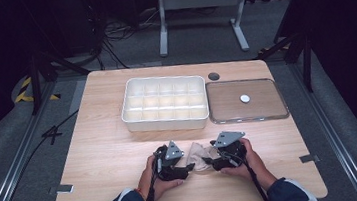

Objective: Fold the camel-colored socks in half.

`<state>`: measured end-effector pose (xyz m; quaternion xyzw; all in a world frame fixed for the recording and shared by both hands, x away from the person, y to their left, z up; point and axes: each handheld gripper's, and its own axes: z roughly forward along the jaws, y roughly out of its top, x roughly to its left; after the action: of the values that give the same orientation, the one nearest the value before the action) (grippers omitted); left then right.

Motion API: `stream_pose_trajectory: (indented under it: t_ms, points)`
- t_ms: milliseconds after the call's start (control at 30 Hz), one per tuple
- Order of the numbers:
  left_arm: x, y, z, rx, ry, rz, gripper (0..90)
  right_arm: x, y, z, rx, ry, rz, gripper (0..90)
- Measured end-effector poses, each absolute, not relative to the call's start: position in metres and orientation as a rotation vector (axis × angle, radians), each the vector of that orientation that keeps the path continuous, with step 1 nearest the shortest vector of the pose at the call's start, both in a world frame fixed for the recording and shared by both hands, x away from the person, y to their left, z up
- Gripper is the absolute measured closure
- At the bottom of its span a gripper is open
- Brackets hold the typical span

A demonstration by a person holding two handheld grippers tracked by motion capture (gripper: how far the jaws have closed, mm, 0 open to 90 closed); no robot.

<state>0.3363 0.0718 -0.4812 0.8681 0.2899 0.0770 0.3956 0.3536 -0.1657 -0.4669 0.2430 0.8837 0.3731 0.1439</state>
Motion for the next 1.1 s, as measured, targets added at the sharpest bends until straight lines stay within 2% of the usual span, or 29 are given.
stream_pose_trajectory:
  t_ms: [67,167,333,600,867,967,1100]
  points:
    - [0.336,0.072,-0.481,2.209,0.729,0.203,41.5,0.352,-0.167,-0.463,0.689,2.536,1.108,42.3]
    - [0.337,0.072,-0.481,2.217,0.728,0.196,41.5,0.346,-0.17,-0.453,0.641,2.496,1.149,59.0]
    - [0.339,0.073,-0.481,2.221,0.724,0.181,40.1,0.337,-0.168,-0.446,0.521,2.536,1.164,78.2]
    - [0.341,0.077,-0.48,2.209,0.73,0.154,38.5,0.343,-0.161,-0.466,0.536,2.646,1.051,82.3]
    - [0.341,0.077,-0.479,2.198,0.756,0.083,43.9,0.343,-0.161,-0.467,0.574,2.658,1.051,82.9]
    - [0.34,0.073,-0.479,2.205,0.734,0.069,50.1,0.343,-0.16,-0.468,0.571,2.645,1.045,83.0]
    - [0.342,0.071,-0.48,2.195,0.721,0.023,63.7,0.342,-0.159,-0.468,0.568,2.639,1.038,83.2]
